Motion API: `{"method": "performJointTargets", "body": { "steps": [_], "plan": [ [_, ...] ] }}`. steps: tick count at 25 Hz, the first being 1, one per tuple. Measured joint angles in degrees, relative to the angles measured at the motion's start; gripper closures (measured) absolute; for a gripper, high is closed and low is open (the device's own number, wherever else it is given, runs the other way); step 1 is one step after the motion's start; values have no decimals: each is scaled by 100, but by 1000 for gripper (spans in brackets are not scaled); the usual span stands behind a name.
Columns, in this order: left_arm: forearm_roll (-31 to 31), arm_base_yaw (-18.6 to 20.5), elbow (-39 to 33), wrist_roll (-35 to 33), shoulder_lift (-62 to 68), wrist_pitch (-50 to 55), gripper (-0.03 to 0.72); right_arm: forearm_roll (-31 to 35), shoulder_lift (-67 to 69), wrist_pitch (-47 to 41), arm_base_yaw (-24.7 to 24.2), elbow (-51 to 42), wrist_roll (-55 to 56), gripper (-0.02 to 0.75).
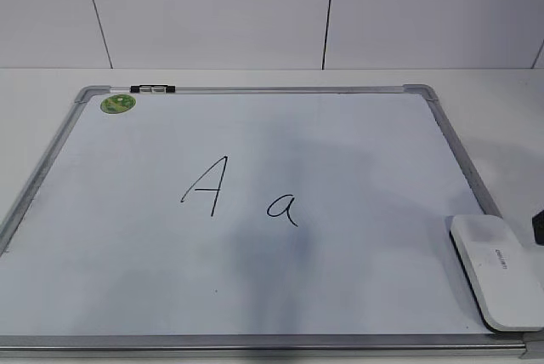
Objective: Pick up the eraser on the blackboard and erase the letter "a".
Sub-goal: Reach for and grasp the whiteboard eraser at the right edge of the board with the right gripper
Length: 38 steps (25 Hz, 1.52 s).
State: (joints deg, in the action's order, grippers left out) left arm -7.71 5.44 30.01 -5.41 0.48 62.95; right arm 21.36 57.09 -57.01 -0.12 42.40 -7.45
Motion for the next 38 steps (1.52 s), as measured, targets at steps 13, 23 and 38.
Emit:
{"method": "performJointTargets", "body": {
  "steps": [13, 23, 38],
  "plan": [
    [0, 0, 0, 0, 0, 0, 453, -219, 761, -275, 0, 186, 49, 66],
    [0, 0, 0, 0, 0, 0, 453, -308, 1559, -390, 0, 528, 59, 66],
    [0, 0, 0, 0, 0, 0, 453, -1279, 2352, -221, 932, 892, 1350, 66]
  ]
}}
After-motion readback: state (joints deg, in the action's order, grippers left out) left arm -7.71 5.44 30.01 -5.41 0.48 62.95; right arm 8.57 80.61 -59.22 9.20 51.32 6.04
